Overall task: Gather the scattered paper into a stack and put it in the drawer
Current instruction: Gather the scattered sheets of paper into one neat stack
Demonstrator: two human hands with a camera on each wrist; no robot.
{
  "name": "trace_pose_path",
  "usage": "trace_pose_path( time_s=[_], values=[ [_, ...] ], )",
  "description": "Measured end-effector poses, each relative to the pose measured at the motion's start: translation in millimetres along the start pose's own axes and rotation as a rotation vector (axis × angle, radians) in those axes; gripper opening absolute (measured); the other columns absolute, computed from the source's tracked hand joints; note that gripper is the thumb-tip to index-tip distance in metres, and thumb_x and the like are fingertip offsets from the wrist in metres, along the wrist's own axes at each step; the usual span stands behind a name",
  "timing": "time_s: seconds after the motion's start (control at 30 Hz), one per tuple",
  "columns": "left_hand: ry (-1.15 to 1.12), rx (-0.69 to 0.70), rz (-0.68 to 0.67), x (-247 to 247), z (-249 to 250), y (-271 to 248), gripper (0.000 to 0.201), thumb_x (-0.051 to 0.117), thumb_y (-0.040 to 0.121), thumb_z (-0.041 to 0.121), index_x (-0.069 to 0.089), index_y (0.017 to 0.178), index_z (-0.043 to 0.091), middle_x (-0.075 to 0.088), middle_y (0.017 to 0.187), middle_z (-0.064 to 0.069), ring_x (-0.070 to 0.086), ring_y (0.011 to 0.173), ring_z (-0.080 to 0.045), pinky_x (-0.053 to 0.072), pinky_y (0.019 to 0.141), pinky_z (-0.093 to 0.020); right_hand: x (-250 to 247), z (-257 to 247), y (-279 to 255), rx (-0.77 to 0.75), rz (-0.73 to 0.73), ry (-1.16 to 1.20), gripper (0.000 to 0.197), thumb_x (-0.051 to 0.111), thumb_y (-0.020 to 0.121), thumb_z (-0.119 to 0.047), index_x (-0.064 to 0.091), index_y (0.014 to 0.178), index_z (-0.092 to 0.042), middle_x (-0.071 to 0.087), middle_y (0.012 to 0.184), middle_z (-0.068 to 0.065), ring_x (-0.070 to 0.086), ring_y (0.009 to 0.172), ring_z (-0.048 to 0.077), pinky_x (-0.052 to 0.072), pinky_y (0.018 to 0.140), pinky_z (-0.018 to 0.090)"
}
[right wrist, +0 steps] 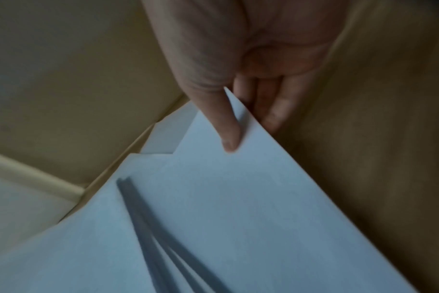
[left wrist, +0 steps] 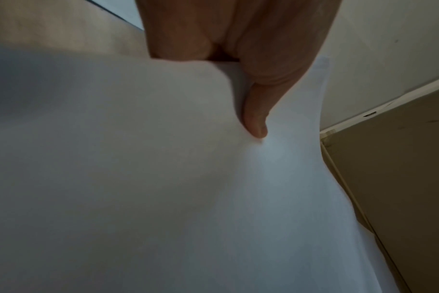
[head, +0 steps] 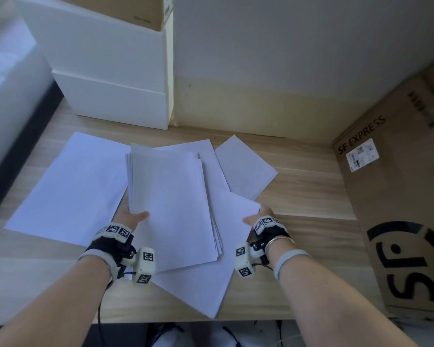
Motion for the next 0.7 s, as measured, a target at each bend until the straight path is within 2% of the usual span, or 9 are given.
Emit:
trace_pose_path(
  time_s=[0.07,0.17,0.3,0.47,0.53,0.6,0.7],
  values=[
    [0.006,-0.045,0.002,-3,2,2,0.069,0.062,0.086,0.010,0.029,0.146,0.018,0.055,0.131,-0.015,0.053,0.118,-0.038,0.042,0.095,-0.039,-11,-30,0,-0.155,0.096,0.027,0.041,0.066,0.081,-0.008,0.056,0.121,-0.004,0.064,0.122,0.011,0.061,0.111,0.026,0.046,0.089,0.027],
    [-0.014,-0.111,0.004,-8,3,4,0.057,0.062,0.086,0.013,0.042,0.138,0.008,0.058,0.129,-0.022,0.056,0.115,-0.040,0.044,0.095,-0.040,-21,-69,4,-0.294,0.155,0.037,0.034,0.060,0.087,-0.006,0.057,0.120,-0.003,0.063,0.124,0.013,0.060,0.114,0.028,0.046,0.091,0.028],
    [-0.045,-0.152,0.035,-12,0,8,0.047,0.062,0.086,0.011,0.049,0.129,-0.003,0.057,0.128,-0.026,0.055,0.116,-0.041,0.043,0.098,-0.044,-21,-108,15,-0.366,0.211,0.120,0.030,0.053,0.091,-0.005,0.058,0.121,-0.006,0.063,0.124,0.012,0.058,0.114,0.028,0.045,0.092,0.028],
    [-0.080,-0.171,0.073,-14,-1,15,0.044,0.062,0.086,0.009,0.051,0.126,-0.006,0.057,0.128,-0.027,0.056,0.116,-0.041,0.043,0.096,-0.043,-12,-134,32,-0.383,0.234,0.198,0.026,0.049,0.094,-0.009,0.058,0.118,-0.006,0.064,0.121,0.010,0.059,0.110,0.028,0.044,0.086,0.027],
    [-0.073,-0.176,0.068,-13,0,18,0.044,0.062,0.086,0.010,0.051,0.126,-0.005,0.057,0.127,-0.027,0.056,0.115,-0.041,0.044,0.098,-0.045,3,-134,40,-0.353,0.126,0.092,0.033,0.057,0.090,-0.017,0.056,0.122,-0.007,0.062,0.124,0.011,0.059,0.113,0.028,0.045,0.090,0.029],
    [-0.053,-0.181,0.063,-11,-2,21,0.045,0.063,0.086,0.010,0.051,0.126,-0.005,0.057,0.127,-0.027,0.056,0.115,-0.041,0.044,0.098,-0.045,16,-122,43,-0.271,0.029,-0.106,0.049,0.065,0.084,-0.023,0.050,0.130,-0.011,0.054,0.131,0.011,0.055,0.118,0.030,0.046,0.097,0.033],
    [-0.031,-0.182,0.052,-6,-3,23,0.048,0.062,0.086,0.011,0.049,0.130,-0.001,0.057,0.128,-0.025,0.056,0.114,-0.040,0.044,0.093,-0.040,24,-109,40,-0.242,0.024,-0.339,0.061,0.066,0.081,-0.020,0.039,0.136,-0.019,0.038,0.137,0.011,0.045,0.125,0.034,0.041,0.102,0.035]
  ],
)
Point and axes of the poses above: each hand's wrist, its own y-axis towards the middle knuckle, its own x-axis out of the palm, z = x × y, the point moved 7 cm from there along y, towards the middle knuckle
